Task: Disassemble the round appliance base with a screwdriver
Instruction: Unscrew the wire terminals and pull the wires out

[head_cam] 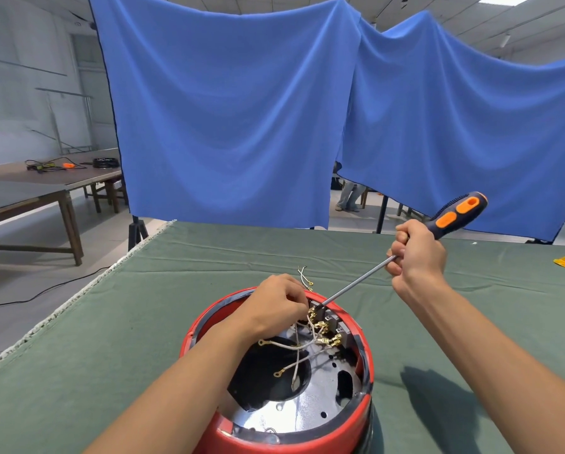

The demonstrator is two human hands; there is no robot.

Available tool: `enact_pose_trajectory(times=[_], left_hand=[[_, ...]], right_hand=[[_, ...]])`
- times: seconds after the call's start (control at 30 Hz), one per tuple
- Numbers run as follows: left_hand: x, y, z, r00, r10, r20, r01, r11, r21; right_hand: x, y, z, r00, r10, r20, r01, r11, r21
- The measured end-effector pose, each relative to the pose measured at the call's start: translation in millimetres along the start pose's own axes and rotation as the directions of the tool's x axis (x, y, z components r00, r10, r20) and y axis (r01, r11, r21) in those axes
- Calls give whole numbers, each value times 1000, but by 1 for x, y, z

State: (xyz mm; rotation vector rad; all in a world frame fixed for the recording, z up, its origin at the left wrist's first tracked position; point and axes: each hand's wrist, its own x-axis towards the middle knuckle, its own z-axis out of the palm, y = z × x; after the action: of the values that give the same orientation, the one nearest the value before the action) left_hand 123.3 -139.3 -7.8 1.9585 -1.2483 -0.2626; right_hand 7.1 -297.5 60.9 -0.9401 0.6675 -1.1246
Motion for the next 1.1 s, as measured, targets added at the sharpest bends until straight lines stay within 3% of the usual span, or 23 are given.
enact_pose_trajectory(times=[0.53,0.77,1.1], left_hand=[[-4,1,-4,1000,21,14,-22,996,81],[-5,3,-10,952,-46,-301,70,995,71],[-7,4,-3,982,-61,-177,95,977,192]], right_hand=[[-2,3,-2,1000,-18,12,19,1000,-13],[-4,-7,0,1000,-9,2,9,999,54],[-26,-2,15,979,-183,85,182,983,19]])
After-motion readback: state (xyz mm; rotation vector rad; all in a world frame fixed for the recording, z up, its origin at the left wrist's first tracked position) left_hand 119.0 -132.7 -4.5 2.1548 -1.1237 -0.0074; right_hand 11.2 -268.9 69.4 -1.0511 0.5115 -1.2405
